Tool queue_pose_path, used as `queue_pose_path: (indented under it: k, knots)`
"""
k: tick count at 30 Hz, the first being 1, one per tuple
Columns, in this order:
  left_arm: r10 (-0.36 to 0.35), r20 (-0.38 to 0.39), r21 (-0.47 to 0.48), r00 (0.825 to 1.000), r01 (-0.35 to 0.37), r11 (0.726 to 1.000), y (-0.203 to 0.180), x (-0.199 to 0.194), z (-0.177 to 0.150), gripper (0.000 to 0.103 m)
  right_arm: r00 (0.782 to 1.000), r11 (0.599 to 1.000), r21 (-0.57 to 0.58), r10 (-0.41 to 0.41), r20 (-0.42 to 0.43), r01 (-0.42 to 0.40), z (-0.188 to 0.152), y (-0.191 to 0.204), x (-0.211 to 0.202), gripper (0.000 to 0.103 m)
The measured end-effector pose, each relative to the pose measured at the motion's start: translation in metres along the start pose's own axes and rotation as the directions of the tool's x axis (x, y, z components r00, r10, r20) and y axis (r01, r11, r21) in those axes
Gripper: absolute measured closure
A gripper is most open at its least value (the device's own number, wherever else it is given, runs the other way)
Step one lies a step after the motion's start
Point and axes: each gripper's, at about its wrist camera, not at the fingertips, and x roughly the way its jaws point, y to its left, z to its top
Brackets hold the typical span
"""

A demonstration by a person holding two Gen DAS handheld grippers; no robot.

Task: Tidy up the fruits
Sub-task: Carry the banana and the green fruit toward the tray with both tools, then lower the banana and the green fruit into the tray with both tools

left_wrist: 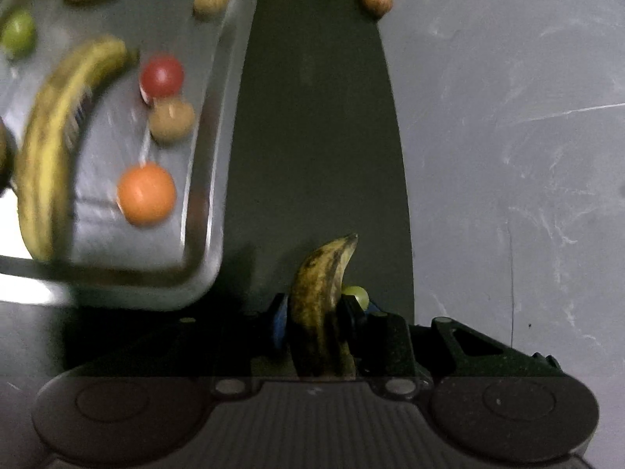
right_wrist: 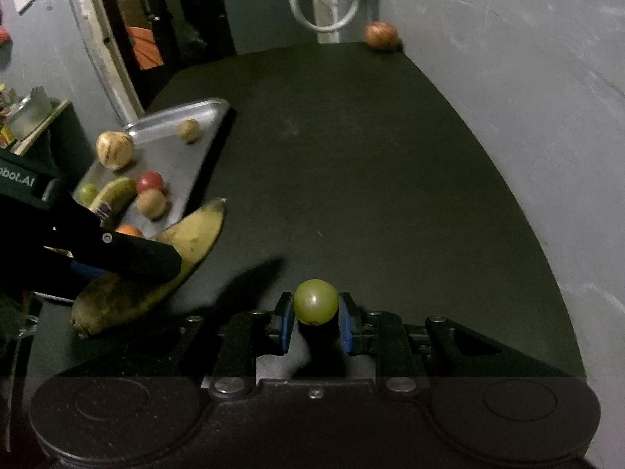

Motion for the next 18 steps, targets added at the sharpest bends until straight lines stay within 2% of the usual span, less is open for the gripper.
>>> queue_pose_path:
  k: [5,8,14,18]
  knots:
    - [0.003,0.080,-0.032,0.997,0.000,0.999,0.013,-0.032,0.010,0.071,0.998,0.998,-0.021,0.056,0.027,-0.056,0.025,0.013,0.008,0.077]
    - [0.037,0.146,-0.060,0.989,-0.028,0.998,0.024,-0.053,0.015,0.071,0.995,0.996,-0.039,0.088,0.043,-0.086,0.043,0.022,0.014,0.077]
    - [0.126,0.262,-0.104,0.957,-0.102,0.989,0.028,-0.079,0.035,0.071,0.988,0.986,-0.089,0.144,0.061,-0.139,0.081,0.042,0.032,0.077]
    - [0.176,0.309,-0.116,0.935,-0.146,0.982,0.024,-0.083,0.054,0.071,0.982,0.974,-0.150,0.179,0.053,-0.169,0.104,0.055,0.045,0.077]
